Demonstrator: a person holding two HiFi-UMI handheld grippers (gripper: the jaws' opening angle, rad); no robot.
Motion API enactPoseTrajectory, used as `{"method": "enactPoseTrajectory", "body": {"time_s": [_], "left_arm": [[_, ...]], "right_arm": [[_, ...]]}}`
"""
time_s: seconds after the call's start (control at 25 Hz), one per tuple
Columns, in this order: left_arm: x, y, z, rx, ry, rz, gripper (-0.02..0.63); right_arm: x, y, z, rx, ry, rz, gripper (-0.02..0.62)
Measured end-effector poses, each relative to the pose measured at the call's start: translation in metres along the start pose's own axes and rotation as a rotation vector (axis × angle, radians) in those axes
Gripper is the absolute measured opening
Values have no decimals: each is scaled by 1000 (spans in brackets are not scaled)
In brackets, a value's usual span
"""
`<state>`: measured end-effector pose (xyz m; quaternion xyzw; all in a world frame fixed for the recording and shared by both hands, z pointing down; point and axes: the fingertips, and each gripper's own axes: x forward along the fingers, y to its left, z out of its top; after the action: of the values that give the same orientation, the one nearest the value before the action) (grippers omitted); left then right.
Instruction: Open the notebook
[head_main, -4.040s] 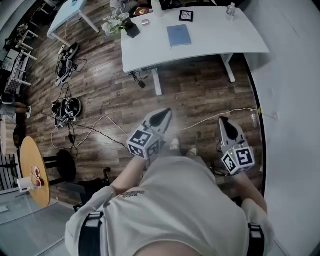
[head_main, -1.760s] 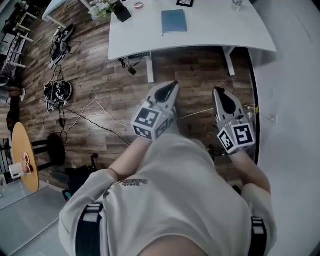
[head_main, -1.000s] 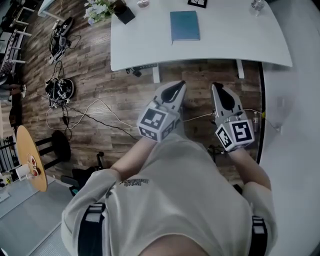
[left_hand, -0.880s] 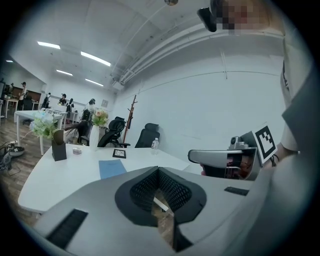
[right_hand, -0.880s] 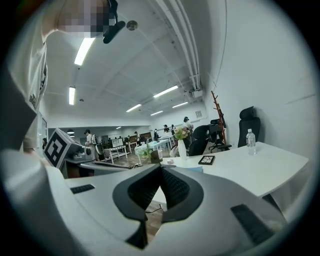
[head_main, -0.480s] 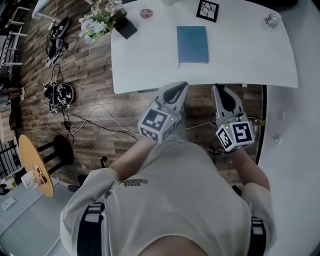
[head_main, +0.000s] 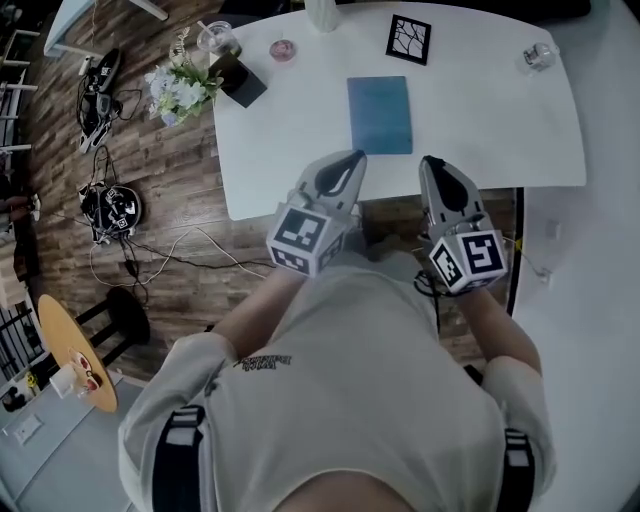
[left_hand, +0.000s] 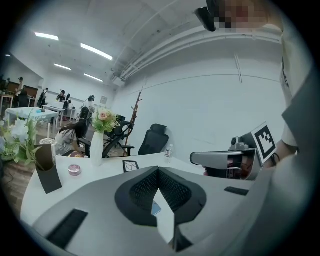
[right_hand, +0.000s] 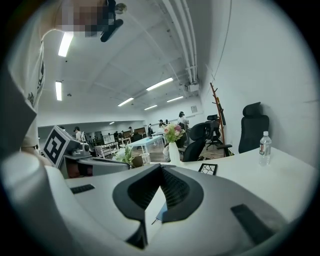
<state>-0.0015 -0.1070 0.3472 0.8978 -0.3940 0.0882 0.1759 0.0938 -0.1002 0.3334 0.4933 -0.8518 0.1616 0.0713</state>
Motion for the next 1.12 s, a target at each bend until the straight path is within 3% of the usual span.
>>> {"method": "enactPoseTrajectory", "body": {"time_s": [0.32, 0.52, 0.76, 0.88, 1.04, 1.12], "left_arm": [[19, 13, -8, -33, 37, 56, 0], [36, 19, -28, -76, 107, 84, 0], [66, 34, -67, -164, 206, 123, 2], [80, 43, -89, -185, 258, 132, 0], [94, 51, -128, -218, 348, 123, 2], [102, 55, -147, -217, 392, 118, 0]], "right_arm": [[18, -20, -11, 31, 52, 31, 3], [35, -36, -30, 40, 108, 51, 3], [58, -67, -69, 84, 207, 47, 6], [73, -81, -96, 136, 276, 53, 75], [86, -89, -146, 187, 392, 50, 78], [91, -94, -170, 207, 447, 44, 115]]}}
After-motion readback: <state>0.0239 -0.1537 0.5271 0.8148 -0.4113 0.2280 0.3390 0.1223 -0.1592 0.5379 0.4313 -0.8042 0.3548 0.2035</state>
